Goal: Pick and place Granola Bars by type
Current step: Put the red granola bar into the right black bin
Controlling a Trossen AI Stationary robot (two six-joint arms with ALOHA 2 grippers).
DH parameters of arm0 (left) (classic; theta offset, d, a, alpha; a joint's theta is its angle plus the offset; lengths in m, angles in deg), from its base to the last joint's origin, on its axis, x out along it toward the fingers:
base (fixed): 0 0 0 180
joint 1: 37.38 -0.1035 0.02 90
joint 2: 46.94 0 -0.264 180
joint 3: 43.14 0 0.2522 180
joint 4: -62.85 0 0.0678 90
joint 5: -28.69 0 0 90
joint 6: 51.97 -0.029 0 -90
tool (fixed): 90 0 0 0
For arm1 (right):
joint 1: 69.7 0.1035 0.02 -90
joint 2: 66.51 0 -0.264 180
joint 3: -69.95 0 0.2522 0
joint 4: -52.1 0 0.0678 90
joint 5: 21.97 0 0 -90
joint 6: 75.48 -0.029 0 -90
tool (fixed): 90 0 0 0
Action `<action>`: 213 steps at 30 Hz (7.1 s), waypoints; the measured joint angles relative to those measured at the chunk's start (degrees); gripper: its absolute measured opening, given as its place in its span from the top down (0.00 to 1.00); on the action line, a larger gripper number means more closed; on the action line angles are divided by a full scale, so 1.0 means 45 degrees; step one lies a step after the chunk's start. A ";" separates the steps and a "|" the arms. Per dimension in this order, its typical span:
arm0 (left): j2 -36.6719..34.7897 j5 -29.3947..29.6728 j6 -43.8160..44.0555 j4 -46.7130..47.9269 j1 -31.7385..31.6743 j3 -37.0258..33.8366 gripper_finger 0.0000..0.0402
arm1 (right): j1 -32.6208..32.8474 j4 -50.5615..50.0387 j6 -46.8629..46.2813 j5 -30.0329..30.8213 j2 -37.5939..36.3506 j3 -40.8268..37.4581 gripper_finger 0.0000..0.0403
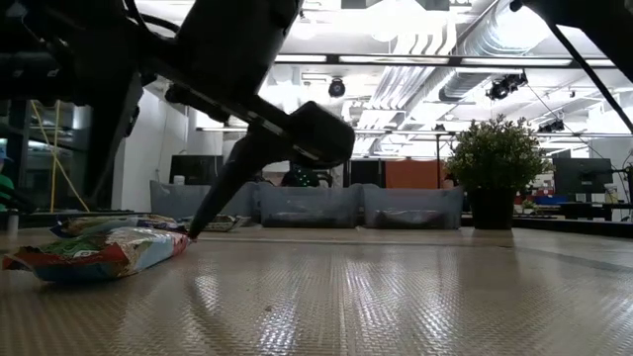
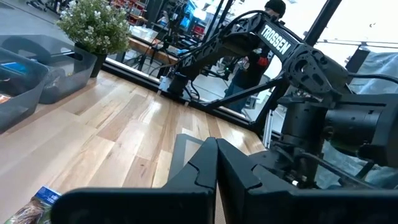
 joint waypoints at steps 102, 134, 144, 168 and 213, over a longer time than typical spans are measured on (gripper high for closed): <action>0.0004 0.0004 0.0000 0.0005 -0.0005 0.0000 1.00 | -0.0386 0.3974 0.4348 -0.0026 0.0412 -0.0011 0.89; 0.0005 0.0001 0.0004 0.0005 -0.0003 0.0000 1.00 | -0.1236 1.0605 1.3110 0.2997 -0.3797 0.0028 0.96; 0.0005 0.0004 0.0000 0.0005 -0.0005 0.0000 1.00 | -0.1268 1.0492 1.7630 0.4569 -0.5576 0.0037 0.96; 0.0004 0.0000 0.0000 0.0015 -0.0002 0.0000 1.00 | -0.2393 0.8113 2.1237 1.0618 -0.5894 0.0033 0.95; 0.0003 0.0005 0.0000 0.0000 -0.0005 0.0000 1.00 | -1.2414 -0.6895 2.3434 0.5091 -0.6861 -0.0012 0.96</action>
